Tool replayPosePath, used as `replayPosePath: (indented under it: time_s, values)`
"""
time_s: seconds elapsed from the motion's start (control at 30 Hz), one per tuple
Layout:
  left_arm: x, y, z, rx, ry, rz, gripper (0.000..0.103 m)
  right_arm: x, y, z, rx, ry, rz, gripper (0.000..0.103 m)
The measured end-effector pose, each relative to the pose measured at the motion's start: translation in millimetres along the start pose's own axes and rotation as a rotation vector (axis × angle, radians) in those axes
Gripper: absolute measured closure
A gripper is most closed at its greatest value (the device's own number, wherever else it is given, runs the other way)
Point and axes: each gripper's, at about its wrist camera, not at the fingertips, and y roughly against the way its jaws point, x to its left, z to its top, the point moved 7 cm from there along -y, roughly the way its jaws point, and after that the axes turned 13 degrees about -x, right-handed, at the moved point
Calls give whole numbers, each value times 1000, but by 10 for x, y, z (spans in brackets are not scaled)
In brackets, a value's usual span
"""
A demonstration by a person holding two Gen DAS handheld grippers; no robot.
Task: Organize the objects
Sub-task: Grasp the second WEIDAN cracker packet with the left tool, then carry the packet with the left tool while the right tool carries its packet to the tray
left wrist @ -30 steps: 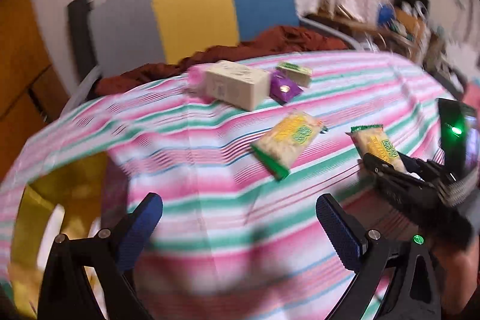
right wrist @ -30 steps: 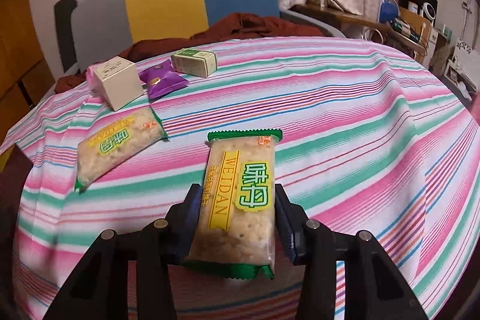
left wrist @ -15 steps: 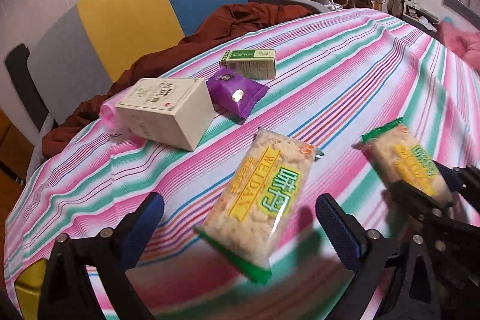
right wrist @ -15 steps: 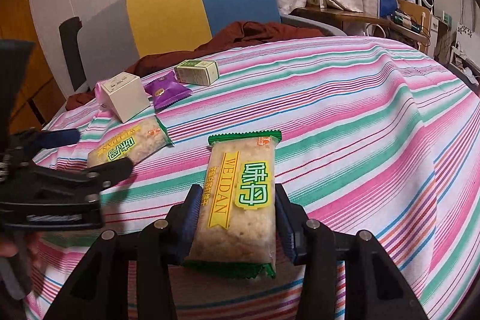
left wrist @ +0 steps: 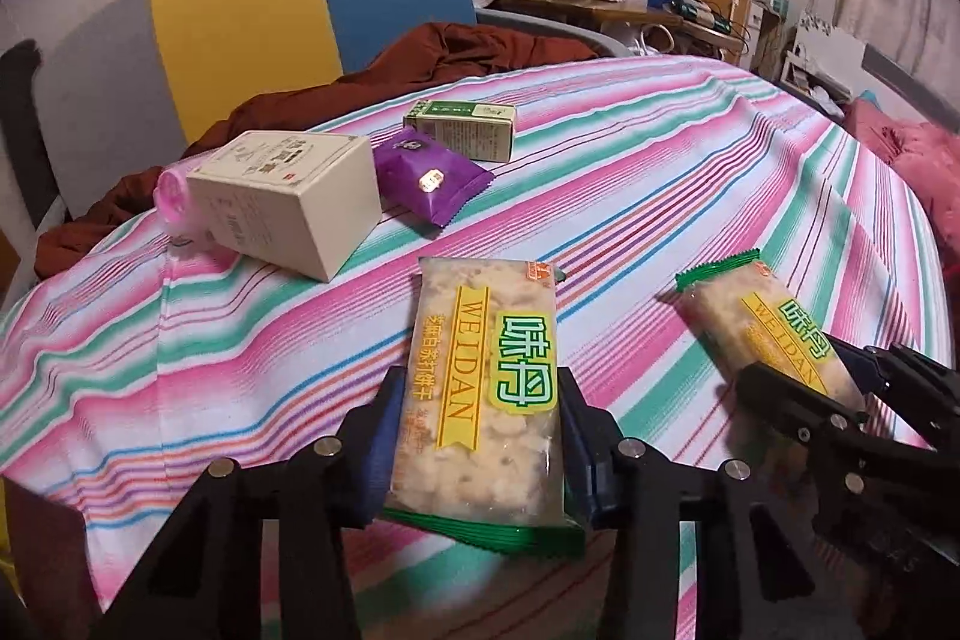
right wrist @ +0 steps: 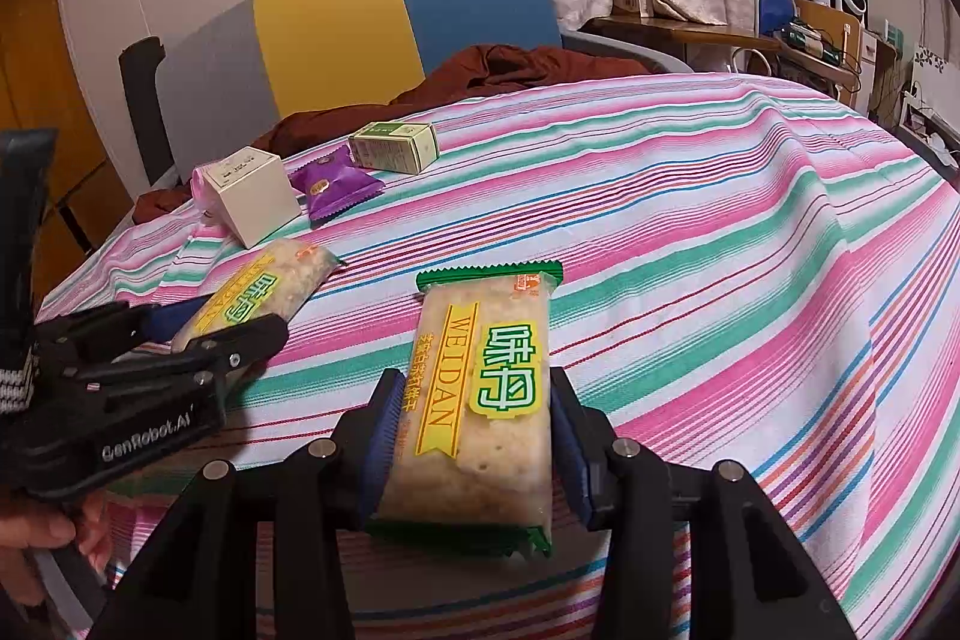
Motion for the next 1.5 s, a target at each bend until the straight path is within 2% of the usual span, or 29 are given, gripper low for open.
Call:
replayPosePath:
  time_s: [0.37, 0.57, 0.87, 1.1, 1.2, 1.3, 1.5]
  values:
    - [54, 241, -157, -49, 91, 86, 56, 23, -12, 2, -1, 16, -14, 56]
    - [179, 593, -210, -143, 144, 175, 56, 29, -5, 5, -4, 22, -19, 56]
    - [196, 1037, -306, -255, 166, 237, 56, -5, 78, 9, -33, -12, -7, 57]
    - [190, 1237, -564, -229, 191, 228, 57, 31, 120, -26, -18, -15, -3, 57]
    - [219, 1354, -649, -212, 238, 200, 57, 79, 150, -59, -7, -4, 1, 57]
    - [290, 1568, -637, -230, 299, 175, 56, 176, 211, -98, 11, -46, 38, 57]
    - [501, 1998, -620, -277, 337, 179, 56, 455, 313, -164, 57, -112, 132, 57]
